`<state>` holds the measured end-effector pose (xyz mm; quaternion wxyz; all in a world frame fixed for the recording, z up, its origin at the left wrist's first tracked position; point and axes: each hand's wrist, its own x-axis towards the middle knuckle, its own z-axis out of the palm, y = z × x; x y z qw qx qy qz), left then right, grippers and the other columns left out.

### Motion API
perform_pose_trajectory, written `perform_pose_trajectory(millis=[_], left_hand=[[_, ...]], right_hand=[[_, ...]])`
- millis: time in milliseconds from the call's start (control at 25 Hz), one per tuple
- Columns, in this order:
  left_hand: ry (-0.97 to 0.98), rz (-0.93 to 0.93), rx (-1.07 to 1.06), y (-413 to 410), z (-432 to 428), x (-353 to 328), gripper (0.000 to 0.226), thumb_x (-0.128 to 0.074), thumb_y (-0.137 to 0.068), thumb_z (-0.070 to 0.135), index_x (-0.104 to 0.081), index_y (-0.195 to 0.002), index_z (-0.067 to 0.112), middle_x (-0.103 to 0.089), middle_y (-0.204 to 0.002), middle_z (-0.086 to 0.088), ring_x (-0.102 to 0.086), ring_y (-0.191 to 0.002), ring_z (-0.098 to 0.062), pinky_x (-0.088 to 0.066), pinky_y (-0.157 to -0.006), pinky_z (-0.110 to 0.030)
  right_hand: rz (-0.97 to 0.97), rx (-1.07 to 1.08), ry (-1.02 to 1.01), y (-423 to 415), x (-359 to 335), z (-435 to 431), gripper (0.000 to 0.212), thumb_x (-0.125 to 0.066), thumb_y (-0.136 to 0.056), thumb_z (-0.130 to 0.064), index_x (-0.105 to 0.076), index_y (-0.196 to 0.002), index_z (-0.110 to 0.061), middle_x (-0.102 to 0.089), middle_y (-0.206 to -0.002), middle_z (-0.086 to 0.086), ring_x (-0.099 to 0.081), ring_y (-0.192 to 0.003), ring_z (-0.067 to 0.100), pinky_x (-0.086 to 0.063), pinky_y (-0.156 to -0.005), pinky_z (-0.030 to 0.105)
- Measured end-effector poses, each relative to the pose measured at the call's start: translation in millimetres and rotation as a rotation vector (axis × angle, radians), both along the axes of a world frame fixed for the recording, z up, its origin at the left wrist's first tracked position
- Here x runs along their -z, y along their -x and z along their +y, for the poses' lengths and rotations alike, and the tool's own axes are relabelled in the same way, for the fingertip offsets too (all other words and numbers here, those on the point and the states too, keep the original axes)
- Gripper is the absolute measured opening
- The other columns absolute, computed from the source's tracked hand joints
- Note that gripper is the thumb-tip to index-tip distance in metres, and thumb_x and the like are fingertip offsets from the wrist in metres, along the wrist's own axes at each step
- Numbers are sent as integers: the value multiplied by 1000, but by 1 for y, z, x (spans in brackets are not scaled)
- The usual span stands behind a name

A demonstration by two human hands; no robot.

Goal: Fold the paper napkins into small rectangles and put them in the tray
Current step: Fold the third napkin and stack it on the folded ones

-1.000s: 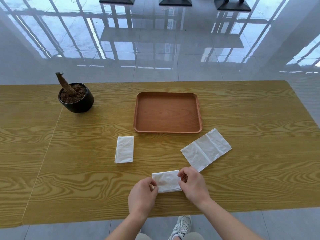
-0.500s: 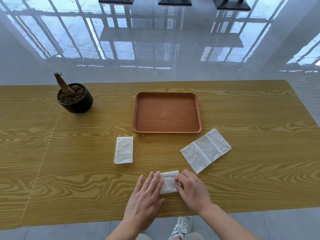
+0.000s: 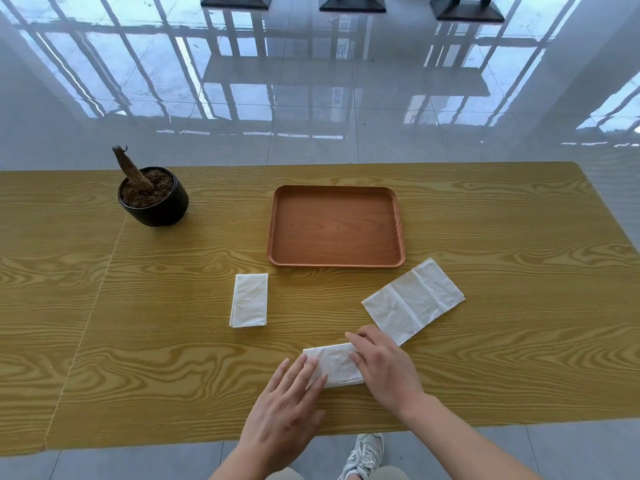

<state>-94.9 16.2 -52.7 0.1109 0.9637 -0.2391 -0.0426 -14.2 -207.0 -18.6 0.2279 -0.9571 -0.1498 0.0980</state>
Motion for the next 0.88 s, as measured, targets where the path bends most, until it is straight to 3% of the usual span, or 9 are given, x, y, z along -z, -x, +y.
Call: perform_pose_trajectory(millis=[240,440,680,880], left_hand=[[5,-14,28,-1,4,-2,45,-60,-89,35,-62,-130,16,-51,-149,-7,-40,-143,-25,-30,-113,-47],[-6,1,7,-5,8,-11,41,-56,-90,30,-62,-130,23,-49,-151,-3,-39,-143,-26,-29,-112,-49],[-27,71,-207,-15,11,-20,47,-54,-85,32,-60,-130,20,-57,-142,-4,-47,-138,-24,-40,-109,-59],[-101,64,-260,-15,14,-18,54,-47,-85,40,-62,-131,16,-56,-143,-5,-47,-137,-28,-39,-108,-62]], right_hand=[[26,-118,129,-14,-3,4,18,-60,-95,-34,-62,-110,-24,-52,-108,-8,-52,-100,12,-54,-71,27],[84,-107,100,-19,-6,7,7,-63,-92,-27,-59,-94,-22,-52,-99,-9,-49,-93,11,-48,-70,23],[249,43,32,-20,-7,11,10,-59,-86,-19,-58,-95,-23,-55,-88,-11,-51,-84,11,-44,-68,25],[361,187,68,-18,-8,8,5,-58,-80,-21,-57,-79,-26,-58,-86,-10,-56,-82,12,-47,-69,27]])
